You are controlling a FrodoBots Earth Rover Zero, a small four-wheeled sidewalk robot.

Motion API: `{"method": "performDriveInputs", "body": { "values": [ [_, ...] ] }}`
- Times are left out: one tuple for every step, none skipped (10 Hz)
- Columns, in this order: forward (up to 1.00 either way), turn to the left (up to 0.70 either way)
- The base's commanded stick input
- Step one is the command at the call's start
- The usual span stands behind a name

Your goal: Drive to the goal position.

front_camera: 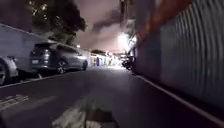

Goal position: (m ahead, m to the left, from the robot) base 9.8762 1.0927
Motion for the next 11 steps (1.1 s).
{"method": "performDriveInputs", "body": {
  "values": [
    [0.45, 0.00],
    [0.45, 0.00],
    [0.45, 0.00],
    [0.45, 0.00],
    [0.45, 0.00],
    [0.45, 0.00],
    [0.45, 0.00],
    [0.45, 0.00],
    [0.45, 0.00],
    [0.45, 0.00],
    [0.45, 0.00]
  ]
}}
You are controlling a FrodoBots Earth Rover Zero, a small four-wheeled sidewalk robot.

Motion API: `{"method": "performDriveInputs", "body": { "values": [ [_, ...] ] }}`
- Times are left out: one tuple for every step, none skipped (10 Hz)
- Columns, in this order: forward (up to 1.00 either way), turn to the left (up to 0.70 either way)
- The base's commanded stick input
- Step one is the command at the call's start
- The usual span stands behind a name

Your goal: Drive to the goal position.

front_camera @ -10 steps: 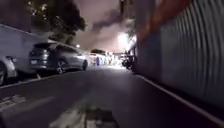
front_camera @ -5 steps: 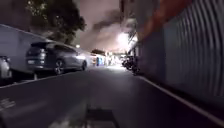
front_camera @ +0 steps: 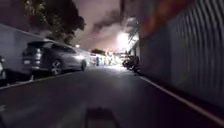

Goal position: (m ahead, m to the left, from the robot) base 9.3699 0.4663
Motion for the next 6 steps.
{"method": "performDriveInputs", "body": {
  "values": [
    [0.45, 0.00],
    [0.45, 0.00],
    [0.45, 0.00],
    [0.45, 0.00],
    [0.45, 0.00],
    [0.45, 0.00]
  ]
}}
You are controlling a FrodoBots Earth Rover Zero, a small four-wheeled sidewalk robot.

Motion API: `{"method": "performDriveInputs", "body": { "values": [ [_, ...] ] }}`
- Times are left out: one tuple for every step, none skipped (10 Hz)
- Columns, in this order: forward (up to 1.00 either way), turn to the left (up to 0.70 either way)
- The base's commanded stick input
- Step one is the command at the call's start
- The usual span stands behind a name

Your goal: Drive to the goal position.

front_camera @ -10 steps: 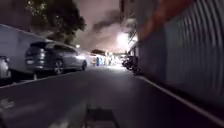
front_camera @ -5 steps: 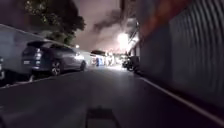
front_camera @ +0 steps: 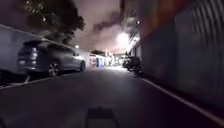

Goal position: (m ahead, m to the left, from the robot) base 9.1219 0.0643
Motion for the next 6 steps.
{"method": "performDriveInputs", "body": {
  "values": [
    [0.45, 0.00],
    [0.45, 0.00],
    [0.45, 0.00],
    [0.45, 0.00],
    [0.45, 0.00],
    [0.45, 0.00]
  ]
}}
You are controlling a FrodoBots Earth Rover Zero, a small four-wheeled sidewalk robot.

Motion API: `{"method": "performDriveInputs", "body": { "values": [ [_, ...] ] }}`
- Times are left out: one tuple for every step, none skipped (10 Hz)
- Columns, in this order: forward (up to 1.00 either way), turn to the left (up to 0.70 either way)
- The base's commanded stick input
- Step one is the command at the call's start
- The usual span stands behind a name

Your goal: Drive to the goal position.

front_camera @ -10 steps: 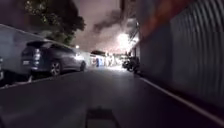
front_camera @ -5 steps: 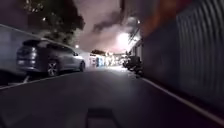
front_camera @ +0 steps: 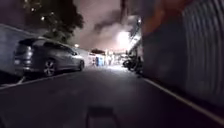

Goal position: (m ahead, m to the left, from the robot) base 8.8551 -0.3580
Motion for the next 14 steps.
{"method": "performDriveInputs", "body": {
  "values": [
    [0.45, 0.00],
    [0.45, 0.00],
    [0.45, 0.00],
    [0.45, 0.00],
    [0.45, 0.00],
    [0.45, 0.00],
    [0.45, 0.00],
    [0.45, 0.00],
    [0.45, 0.00],
    [0.45, 0.00],
    [0.45, 0.00],
    [0.45, 0.00],
    [0.45, 0.00],
    [0.45, 0.00]
  ]
}}
